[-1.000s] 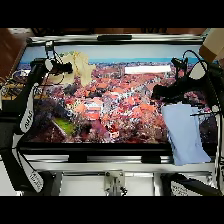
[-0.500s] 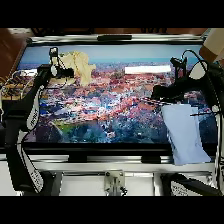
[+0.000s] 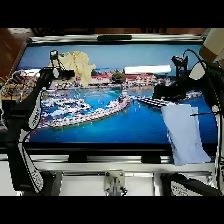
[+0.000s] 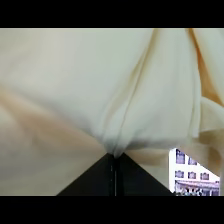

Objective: Fold the shirts.

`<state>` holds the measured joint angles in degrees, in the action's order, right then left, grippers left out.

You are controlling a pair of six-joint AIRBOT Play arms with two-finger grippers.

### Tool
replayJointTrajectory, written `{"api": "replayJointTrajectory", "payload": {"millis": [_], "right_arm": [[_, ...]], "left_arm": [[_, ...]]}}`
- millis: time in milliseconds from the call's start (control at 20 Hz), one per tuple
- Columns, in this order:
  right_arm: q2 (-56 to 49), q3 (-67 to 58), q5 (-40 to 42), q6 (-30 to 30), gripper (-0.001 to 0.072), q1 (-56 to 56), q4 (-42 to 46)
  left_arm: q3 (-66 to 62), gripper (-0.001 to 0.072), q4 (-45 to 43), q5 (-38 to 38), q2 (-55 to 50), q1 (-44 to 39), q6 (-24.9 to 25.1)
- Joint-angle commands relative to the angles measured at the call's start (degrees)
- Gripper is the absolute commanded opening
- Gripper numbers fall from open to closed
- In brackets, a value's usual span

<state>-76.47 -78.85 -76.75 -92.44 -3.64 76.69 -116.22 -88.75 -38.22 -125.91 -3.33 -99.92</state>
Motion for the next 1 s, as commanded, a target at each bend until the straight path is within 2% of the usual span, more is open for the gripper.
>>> {"api": "replayJointTrajectory", "payload": {"millis": [0,200,400,500,700,750,850,950], "right_arm": [[-0.02,-0.07,0.72,0.0,0.0613,-0.04,0.35],[0.9,-0.13,0.55,0.79,0.0613,-0.04,0.31],[7.76,-0.48,1.75,3.41,0.0613,-0.04,1.07],[12.92,-1.81,2.93,3.37,0.0613,-0.04,3.65],[23.89,-5.81,5.46,3.39,0.0613,-0.04,10.49],[26.69,-6.43,5.99,3.39,0.0613,-0.04,11.74],[31.65,-6.49,6.03,3.06,0.0613,-0.04,12.59],[34.77,-6.49,3.39,1.92,0.0613,-0.04,12.09]], "left_arm": [[-0.15,0.003,2.54,0.22,0.96,-0.02,-0.44],[-0.15,0.0027,4.35,1.73,9.42,-0.76,0.02],[-0.13,0.0027,4.37,9.9,24.94,-4.09,1.9],[-0.13,0.0027,4.37,11.89,34.05,-7.56,1.9],[-0.13,0.0028,4.35,11.23,50.4,-17.79,1.97],[-0.11,0.0028,4.35,9.25,53.33,-20.37,3.17],[0.02,0.0028,4.33,-0.48,57.79,-24.94,7.04],[0.13,0.0029,4.35,-17.14,59.19,-27.58,7.13]]}}
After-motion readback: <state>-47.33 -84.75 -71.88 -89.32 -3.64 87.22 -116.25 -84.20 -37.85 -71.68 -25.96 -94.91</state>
